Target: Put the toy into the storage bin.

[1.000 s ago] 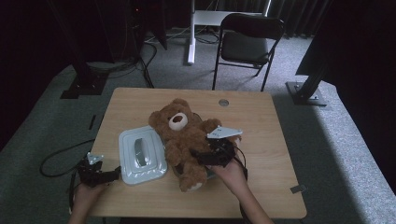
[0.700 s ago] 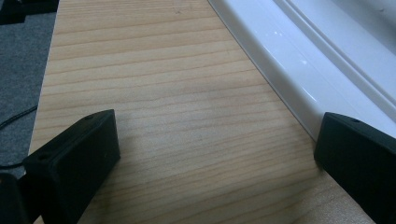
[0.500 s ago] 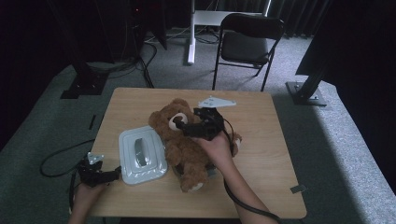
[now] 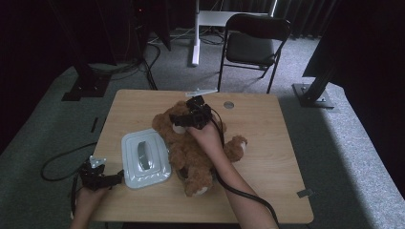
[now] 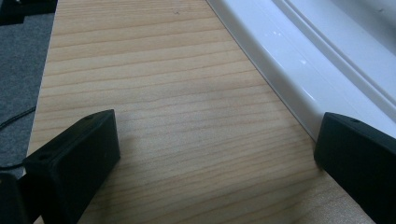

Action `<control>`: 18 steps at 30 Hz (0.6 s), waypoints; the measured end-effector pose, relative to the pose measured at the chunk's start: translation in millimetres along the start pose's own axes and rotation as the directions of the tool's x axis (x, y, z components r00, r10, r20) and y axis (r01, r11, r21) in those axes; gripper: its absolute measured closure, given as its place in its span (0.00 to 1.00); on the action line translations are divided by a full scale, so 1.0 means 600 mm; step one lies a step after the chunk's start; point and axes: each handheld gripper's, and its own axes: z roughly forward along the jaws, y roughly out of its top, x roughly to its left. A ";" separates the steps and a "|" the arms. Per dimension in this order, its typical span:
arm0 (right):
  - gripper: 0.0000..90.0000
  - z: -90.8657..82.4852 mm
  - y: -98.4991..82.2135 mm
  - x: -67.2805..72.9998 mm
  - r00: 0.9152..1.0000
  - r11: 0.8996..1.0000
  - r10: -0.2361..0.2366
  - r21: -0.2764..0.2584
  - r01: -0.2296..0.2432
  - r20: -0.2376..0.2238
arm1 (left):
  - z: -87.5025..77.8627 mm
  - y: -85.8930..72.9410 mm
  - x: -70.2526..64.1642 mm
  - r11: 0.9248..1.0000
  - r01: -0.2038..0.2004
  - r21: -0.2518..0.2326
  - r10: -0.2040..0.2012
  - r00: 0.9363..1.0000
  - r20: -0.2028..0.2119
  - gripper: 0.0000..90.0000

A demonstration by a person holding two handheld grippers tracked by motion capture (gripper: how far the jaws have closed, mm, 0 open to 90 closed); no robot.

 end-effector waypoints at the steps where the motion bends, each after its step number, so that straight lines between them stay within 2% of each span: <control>1: 0.26 0.004 -0.003 -0.003 1.000 1.000 0.014 0.008 -0.014 -0.009 | 0.000 0.000 0.000 1.000 0.000 0.000 0.000 1.000 0.000 0.01; 6: 0.28 0.005 -0.020 -0.014 1.000 1.000 0.016 0.014 -0.015 -0.025 | 0.000 0.000 0.000 1.000 0.000 -0.001 0.000 1.000 -0.001 0.01; 9: 0.28 0.008 -0.032 -0.021 0.999 0.999 0.036 0.030 -0.035 -0.033 | 0.000 0.000 0.000 1.000 0.001 0.000 -0.001 1.000 0.000 0.01; 13: 0.28 0.014 -0.047 -0.028 0.998 0.997 0.055 0.049 -0.054 -0.032 | 0.000 0.000 0.000 1.000 0.001 0.000 -0.001 1.000 0.000 0.01; 18: 0.28 0.019 -0.051 -0.027 0.998 0.996 0.053 0.067 -0.051 -0.023 | 0.000 0.000 0.000 1.000 -0.001 0.002 0.001 1.000 0.000 0.01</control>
